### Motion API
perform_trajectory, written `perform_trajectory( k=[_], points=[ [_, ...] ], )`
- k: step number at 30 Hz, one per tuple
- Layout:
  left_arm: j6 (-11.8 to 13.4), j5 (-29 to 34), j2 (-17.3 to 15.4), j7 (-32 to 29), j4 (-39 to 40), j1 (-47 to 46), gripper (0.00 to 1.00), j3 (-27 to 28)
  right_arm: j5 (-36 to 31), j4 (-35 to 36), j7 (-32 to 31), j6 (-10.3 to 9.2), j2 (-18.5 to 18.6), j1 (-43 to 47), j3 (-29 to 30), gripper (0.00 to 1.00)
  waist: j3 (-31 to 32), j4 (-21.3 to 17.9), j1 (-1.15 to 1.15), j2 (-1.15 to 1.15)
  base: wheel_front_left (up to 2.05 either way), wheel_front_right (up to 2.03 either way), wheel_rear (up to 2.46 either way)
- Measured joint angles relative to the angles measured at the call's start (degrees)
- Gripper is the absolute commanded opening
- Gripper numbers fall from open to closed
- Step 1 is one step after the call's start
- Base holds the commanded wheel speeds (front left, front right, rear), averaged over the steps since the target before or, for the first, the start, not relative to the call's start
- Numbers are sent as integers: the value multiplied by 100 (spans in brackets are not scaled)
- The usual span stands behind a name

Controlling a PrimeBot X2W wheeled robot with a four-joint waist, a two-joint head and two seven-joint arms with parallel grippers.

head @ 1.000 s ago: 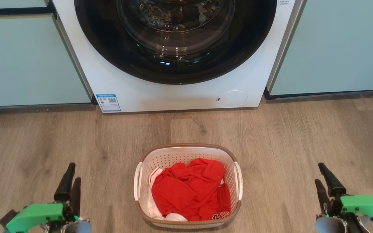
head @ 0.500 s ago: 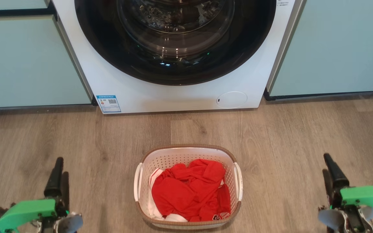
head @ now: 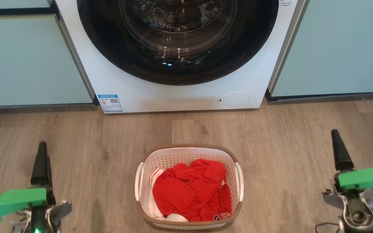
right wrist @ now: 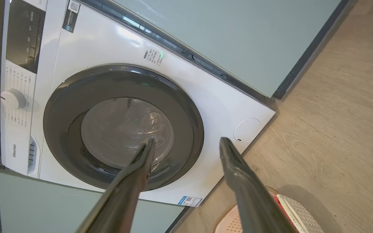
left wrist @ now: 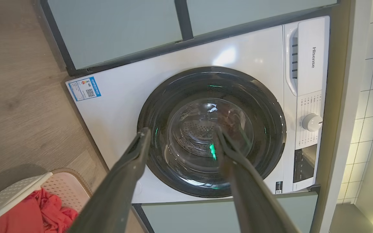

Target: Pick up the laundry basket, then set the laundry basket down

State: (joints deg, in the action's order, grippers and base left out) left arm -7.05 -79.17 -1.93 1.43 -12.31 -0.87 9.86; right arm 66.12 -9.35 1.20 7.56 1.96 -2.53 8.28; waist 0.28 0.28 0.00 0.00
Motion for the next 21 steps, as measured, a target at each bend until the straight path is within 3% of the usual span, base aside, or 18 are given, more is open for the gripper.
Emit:
perform_trajectory(
  k=[16,21],
  points=[
    [93,1774,1,226,861,-79,100,-18,-2091,711,242,1,3,-199,-586,100,-16,21,0,0,0,0,0],
    [648,2658,0,324,1310,-99,100,-417,-2697,877,302,1,5,-257,-736,100,-28,13,0,0,0,0,0]
  ],
)
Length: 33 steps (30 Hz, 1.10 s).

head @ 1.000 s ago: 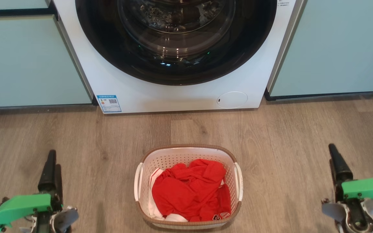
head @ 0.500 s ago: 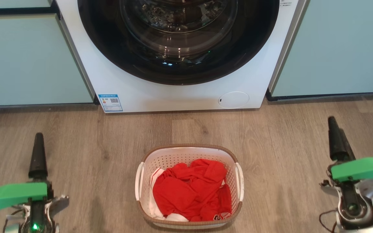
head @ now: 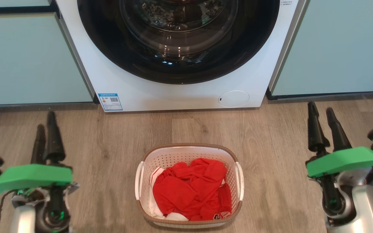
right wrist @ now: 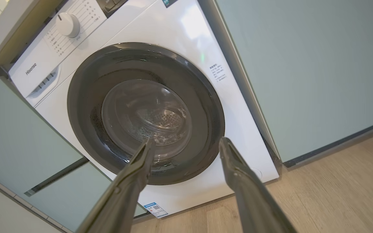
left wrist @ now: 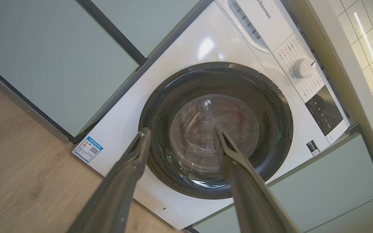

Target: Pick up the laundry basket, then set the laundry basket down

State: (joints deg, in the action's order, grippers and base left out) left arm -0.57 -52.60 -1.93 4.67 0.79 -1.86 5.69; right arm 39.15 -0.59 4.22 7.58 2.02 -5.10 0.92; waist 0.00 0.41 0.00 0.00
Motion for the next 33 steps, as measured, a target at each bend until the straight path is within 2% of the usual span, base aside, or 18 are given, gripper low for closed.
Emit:
perform_trajectory(
  k=[6,11,15,22,26,33],
  points=[
    [480,851,0,93,261,-42,100,-456,-680,179,125,0,3,-74,-186,100,-3,-15,0,0,0,0,0],
    [593,1667,-11,155,343,-42,100,-931,-1147,260,200,0,8,-74,-301,100,5,-26,0,0,0,0,0],
    [862,2165,-178,210,332,-42,100,-1403,-1540,281,253,0,9,-74,-405,100,20,-34,0,0,0,0,0],
    [1506,2704,-558,348,16,-54,100,-2215,-2103,313,389,0,31,-74,-550,100,38,-58,0,0,0,0,0],
    [1669,2892,-713,399,-159,-96,100,-2585,-2388,288,454,0,32,-74,-603,100,40,-74,0,0,0,0,0],
    [2003,3243,-793,508,-159,-293,100,-2936,-2424,-30,573,0,29,-66,-494,100,61,-93,0,0,0,0,0]
  ],
)
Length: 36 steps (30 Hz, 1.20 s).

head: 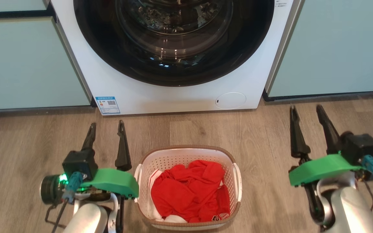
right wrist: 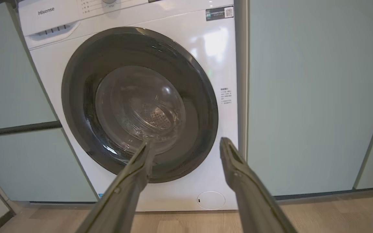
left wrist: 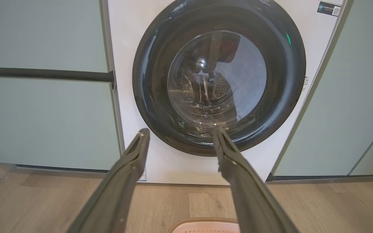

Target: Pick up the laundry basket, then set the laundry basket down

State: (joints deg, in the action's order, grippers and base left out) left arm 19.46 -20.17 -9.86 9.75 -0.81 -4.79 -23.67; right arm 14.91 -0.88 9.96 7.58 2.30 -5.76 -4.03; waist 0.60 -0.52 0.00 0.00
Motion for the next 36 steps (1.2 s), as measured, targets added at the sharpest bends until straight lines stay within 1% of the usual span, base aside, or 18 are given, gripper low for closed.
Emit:
perform_trajectory(
  k=[4,7,9,15,18,23,26,29,36],
  points=[
    [185,202,-2,74,87,-1,100,-37,4,-435,30,0,5,34,20,100,23,-8,0,0,0,0,0],
    [208,326,1,144,123,-1,100,-91,-159,-548,82,0,5,24,8,100,22,-17,0,0,0,0,0],
    [174,388,15,164,122,0,100,-123,-271,-610,131,0,5,25,10,100,22,-22,0,0,0,0,0],
    [-304,516,294,269,-202,51,100,151,-609,-946,250,0,7,24,3,100,48,-35,0,0,0,0,0],
    [-641,542,447,330,-354,151,100,397,-745,-993,309,0,7,21,0,100,59,-44,0,0,0,0,0],
    [-1016,864,609,403,-630,255,100,748,-987,-1093,377,0,7,18,-21,100,77,-55,0,0,0,0,0],
    [-1151,1068,653,466,-762,255,100,836,-1060,-1202,428,0,8,15,-47,100,90,-61,0,0,0,0,0],
    [-1311,1103,672,470,-842,254,100,959,-1090,-1249,428,0,8,12,-69,100,92,-63,0,0,0,0,0],
    [-1423,1022,679,470,-1049,255,100,975,-1081,-1318,428,0,8,12,-91,100,97,-75,0,0,0,0,0]
  ],
)
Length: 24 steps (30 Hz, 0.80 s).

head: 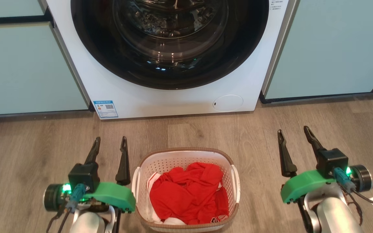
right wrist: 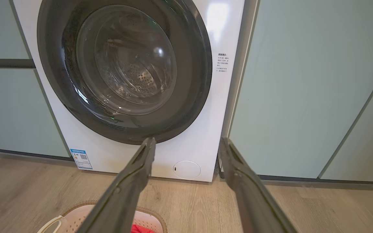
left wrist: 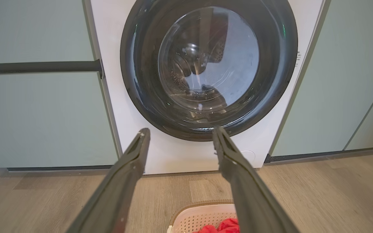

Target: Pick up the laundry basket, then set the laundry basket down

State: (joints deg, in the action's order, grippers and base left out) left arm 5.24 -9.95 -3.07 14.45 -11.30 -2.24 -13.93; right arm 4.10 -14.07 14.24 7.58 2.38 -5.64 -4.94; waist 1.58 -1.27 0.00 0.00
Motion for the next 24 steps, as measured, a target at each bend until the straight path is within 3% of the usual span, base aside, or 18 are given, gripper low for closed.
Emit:
perform_trajectory(
  k=[24],
  points=[
    [-16,136,3,0,-43,-3,100,-66,-35,-62,0,0,0,-24,2,100,-123,-28,0,0,0,0,0]
  ],
)
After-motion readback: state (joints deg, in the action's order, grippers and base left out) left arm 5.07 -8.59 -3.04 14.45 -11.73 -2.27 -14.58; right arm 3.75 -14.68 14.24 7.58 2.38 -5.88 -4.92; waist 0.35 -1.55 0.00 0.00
